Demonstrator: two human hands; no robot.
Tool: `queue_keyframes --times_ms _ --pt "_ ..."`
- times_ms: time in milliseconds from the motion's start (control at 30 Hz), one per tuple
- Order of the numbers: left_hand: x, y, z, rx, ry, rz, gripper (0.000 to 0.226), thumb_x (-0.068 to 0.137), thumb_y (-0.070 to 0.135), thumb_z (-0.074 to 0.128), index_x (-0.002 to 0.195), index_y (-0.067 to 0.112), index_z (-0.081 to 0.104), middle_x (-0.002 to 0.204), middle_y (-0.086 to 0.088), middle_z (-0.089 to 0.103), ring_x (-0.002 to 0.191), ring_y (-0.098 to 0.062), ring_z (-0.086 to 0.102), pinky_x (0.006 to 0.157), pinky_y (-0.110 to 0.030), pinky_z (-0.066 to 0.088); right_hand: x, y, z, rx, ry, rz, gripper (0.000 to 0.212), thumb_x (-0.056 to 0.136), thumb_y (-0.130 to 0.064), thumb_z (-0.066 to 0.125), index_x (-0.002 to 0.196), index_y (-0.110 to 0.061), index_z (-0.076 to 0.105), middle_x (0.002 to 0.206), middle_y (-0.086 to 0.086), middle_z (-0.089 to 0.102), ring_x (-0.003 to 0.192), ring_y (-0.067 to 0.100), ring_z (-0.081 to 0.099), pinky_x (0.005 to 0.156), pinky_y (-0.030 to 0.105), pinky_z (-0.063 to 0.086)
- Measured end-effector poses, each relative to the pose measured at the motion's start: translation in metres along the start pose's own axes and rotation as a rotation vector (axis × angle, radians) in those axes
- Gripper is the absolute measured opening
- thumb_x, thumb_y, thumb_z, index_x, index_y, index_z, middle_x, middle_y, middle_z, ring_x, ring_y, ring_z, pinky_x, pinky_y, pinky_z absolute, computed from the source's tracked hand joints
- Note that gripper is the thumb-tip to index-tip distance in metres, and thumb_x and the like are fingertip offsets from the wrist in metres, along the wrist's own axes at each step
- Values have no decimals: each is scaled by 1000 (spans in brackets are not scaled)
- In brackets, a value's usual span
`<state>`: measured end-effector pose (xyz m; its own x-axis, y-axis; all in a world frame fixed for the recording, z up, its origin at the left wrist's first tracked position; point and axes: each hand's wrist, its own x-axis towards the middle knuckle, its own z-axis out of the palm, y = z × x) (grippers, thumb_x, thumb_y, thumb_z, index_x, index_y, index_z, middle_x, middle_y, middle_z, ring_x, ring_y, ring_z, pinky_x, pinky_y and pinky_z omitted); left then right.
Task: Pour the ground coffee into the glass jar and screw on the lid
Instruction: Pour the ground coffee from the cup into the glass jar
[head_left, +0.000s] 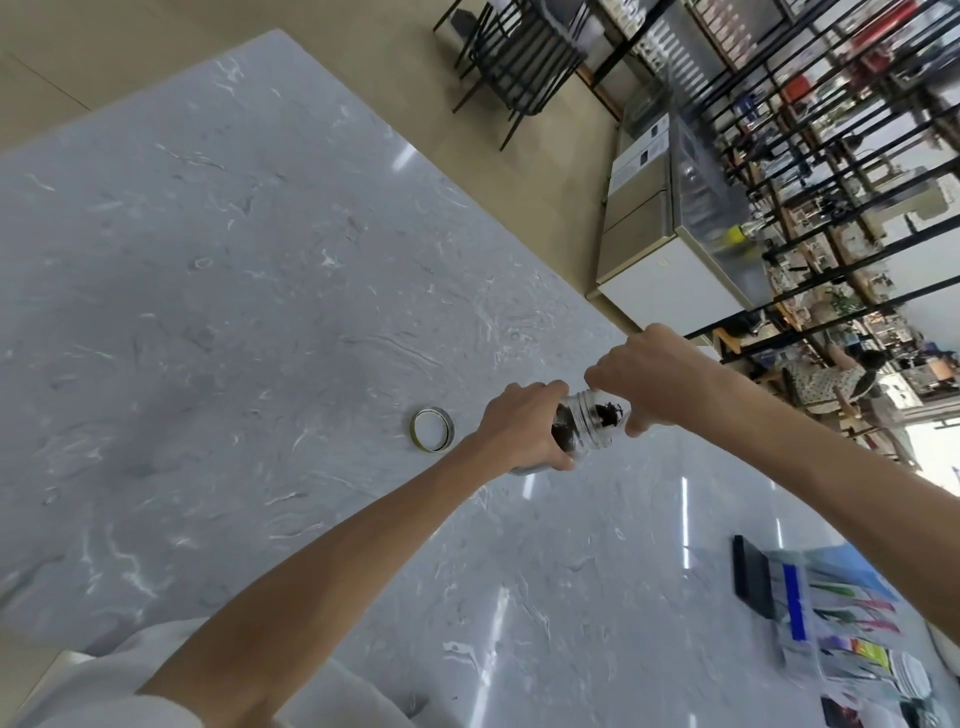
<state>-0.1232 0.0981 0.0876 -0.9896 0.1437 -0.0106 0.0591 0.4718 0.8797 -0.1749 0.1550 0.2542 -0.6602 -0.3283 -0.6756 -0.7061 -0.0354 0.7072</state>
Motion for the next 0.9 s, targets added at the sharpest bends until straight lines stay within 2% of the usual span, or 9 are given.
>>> queue_keyframes --times_ms 133,233,333,433,667,767,900 --pt "0 -2 -1 1 11 -9 78 62 48 86 125 19 51 115 -2 63 102 -29 56 70 -34 41 2 -3 -2 -29 15 13 49 78 -54 75 114 -25 57 85 -9 59 70 16 48 57 27 30" --pt "2 -5 -1 2 16 -11 78 62 47 86 126 19 50 116 -2 63 103 -29 55 71 -34 42 2 -3 -4 -26 9 15 52 78 -52 76 117 -25 55 100 -10 66 74 15 49 61 28 31" --pt "2 -5 -1 16 20 -6 78 63 46 86 127 18 49 118 -3 62 105 -30 54 72 -34 43 3 -3 -4 -43 6 -2 55 77 -52 76 121 -26 54 104 -10 66 72 14 48 61 28 32" --pt "3 -4 -2 4 25 2 78 64 47 86 126 18 50 117 -3 62 103 -30 55 71 -34 41 1 -3 -4 -36 15 -2 55 78 -51 76 122 -26 55 106 -9 68 78 15 59 60 28 33" --pt "0 -4 0 33 24 10 77 63 47 86 124 18 50 115 -4 63 103 -31 55 69 -35 40 2 -8 0 -61 18 12 54 75 -51 79 117 -24 57 95 -10 66 69 14 51 56 27 31" --pt "0 -7 3 18 18 3 77 63 48 86 124 18 50 114 -3 63 101 -30 55 68 -35 41 2 -9 0 -9 5 31 55 75 -51 79 116 -23 56 90 -11 63 68 13 50 59 26 37" --pt "-4 -11 6 37 10 3 78 62 46 86 125 18 50 114 -3 63 102 -30 55 69 -35 41 3 -14 2 8 -19 13 58 75 -53 77 120 -25 53 95 -11 63 71 14 50 61 28 34"
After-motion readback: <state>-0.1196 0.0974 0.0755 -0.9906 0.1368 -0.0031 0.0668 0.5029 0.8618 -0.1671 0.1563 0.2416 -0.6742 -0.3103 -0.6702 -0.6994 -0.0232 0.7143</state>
